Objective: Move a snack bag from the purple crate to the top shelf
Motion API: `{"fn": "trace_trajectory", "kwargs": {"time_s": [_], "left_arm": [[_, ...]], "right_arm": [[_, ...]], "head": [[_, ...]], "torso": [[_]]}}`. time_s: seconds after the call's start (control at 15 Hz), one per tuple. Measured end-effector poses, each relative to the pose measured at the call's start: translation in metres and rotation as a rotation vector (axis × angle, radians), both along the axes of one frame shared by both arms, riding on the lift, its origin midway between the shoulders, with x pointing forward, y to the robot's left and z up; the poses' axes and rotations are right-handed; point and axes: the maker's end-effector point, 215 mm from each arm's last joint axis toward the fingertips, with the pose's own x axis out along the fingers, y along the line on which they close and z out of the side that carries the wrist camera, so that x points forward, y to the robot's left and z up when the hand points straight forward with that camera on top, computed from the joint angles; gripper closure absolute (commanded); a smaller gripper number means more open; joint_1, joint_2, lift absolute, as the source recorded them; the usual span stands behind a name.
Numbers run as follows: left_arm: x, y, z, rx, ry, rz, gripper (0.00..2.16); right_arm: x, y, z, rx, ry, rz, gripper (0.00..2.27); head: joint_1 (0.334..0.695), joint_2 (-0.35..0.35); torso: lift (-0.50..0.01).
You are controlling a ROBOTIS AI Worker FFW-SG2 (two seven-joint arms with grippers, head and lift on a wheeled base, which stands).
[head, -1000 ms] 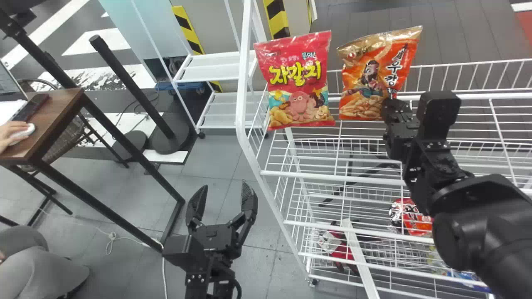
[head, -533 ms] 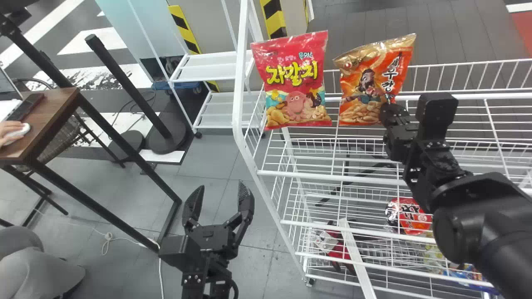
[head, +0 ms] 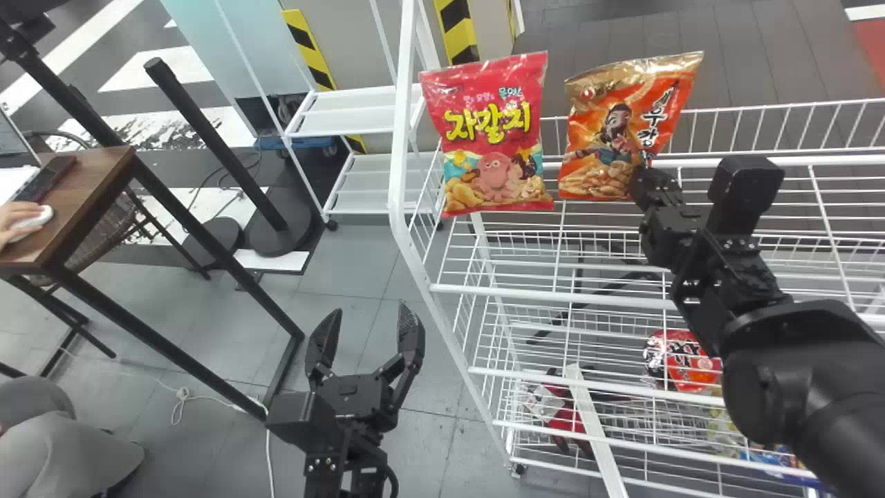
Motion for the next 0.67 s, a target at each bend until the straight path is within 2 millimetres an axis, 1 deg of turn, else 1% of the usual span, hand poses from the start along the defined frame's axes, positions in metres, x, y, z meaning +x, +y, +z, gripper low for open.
{"fn": "trace_trajectory", "kwargs": {"time_s": [0.4, 0.53, 0.67], "left_arm": [[0.0, 0.0, 0.0, 0.0, -0.001, 0.0, 0.14], [0.0, 0.0, 0.001, 0.0, -0.002, 0.0, 0.14], [0.0, 0.0, 0.001, 0.001, -0.003, 0.0, 0.14]], "right_arm": [[-0.007, 0.017, -0.005, -0.005, 0.007, 0.052, 2.23], [-0.006, 0.018, -0.008, -0.009, 0.01, 0.06, 2.23], [-0.005, 0.018, -0.01, -0.012, 0.013, 0.075, 2.16]], "head": [[0.695, 0.35], [0.695, 0.35], [0.695, 0.35]], "torso": [[0.0], [0.0], [0.0]]}}
